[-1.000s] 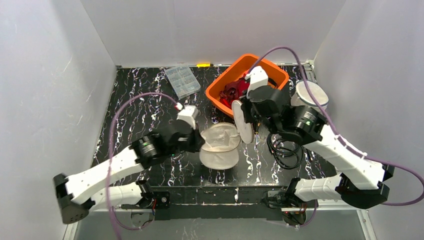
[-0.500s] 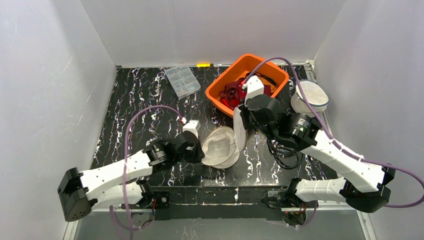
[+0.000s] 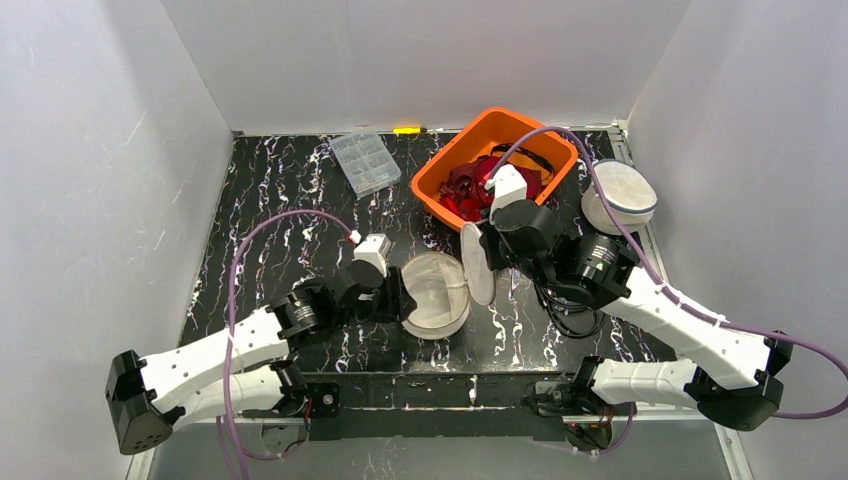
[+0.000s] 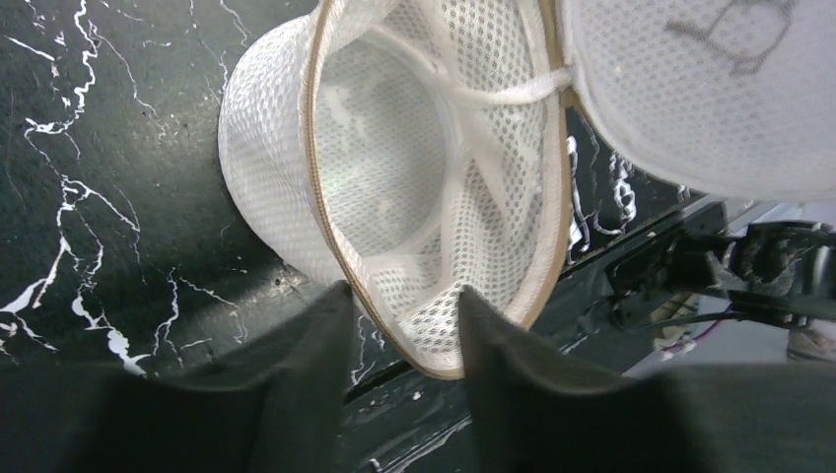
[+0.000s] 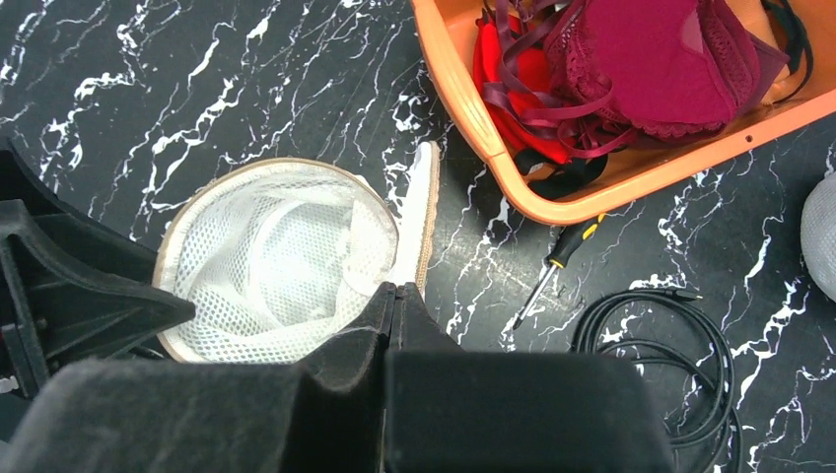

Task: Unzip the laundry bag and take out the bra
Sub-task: Close the laundry bag at the center of the board.

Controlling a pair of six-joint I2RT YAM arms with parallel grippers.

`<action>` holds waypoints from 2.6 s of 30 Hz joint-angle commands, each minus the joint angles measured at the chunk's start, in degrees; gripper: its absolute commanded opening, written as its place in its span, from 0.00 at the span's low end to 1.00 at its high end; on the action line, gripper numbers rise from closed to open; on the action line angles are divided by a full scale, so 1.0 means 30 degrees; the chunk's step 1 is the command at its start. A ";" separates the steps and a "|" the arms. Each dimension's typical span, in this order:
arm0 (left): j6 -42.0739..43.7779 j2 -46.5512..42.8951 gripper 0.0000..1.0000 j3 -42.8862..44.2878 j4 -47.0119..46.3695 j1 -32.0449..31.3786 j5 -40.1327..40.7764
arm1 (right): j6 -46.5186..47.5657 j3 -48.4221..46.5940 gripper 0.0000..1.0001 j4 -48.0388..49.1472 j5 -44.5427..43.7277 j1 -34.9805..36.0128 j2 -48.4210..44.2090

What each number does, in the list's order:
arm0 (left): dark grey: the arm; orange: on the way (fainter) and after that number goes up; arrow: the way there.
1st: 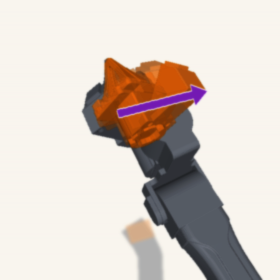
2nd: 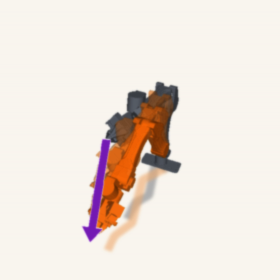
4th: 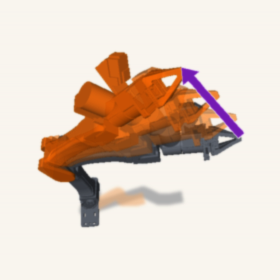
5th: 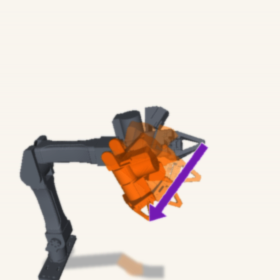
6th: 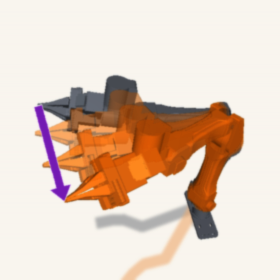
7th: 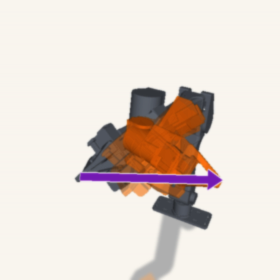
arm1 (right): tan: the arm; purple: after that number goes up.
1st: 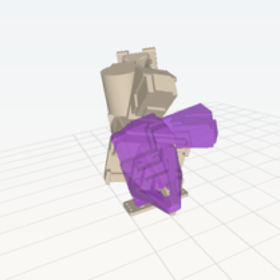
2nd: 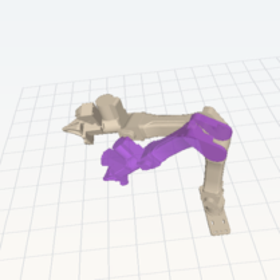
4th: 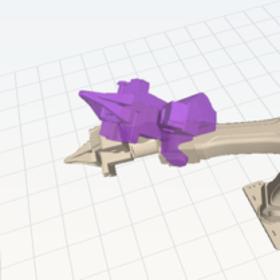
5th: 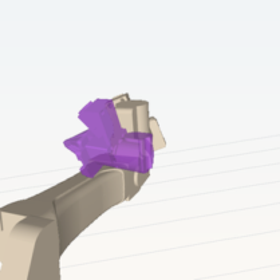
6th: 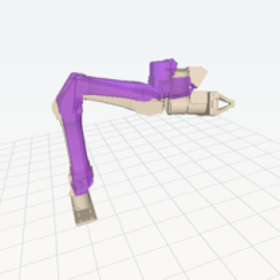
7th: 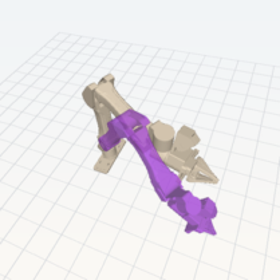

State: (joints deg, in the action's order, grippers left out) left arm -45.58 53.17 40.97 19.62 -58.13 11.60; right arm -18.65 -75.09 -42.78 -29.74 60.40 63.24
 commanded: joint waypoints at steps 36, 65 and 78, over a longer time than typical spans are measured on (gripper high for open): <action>0.1530 0.2555 0.94 0.2993 -0.6034 -0.1380 -0.0131 | -0.7141 0.0663 0.01 0.3564 0.2610 0.0011 0.1468; 0.0084 0.2403 0.20 0.2421 -0.4882 -0.1377 0.2123 | -0.6563 0.1462 0.37 0.3280 0.1578 0.0013 -0.0056; -0.1499 -0.0164 0.79 0.2321 0.0746 0.0132 0.0902 | -0.5409 0.8200 0.68 0.5401 0.1206 0.0007 -0.4822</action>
State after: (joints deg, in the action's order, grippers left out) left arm -48.29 54.50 47.42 15.90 -60.66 17.87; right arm -35.94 -53.52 -31.64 -26.79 60.40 50.87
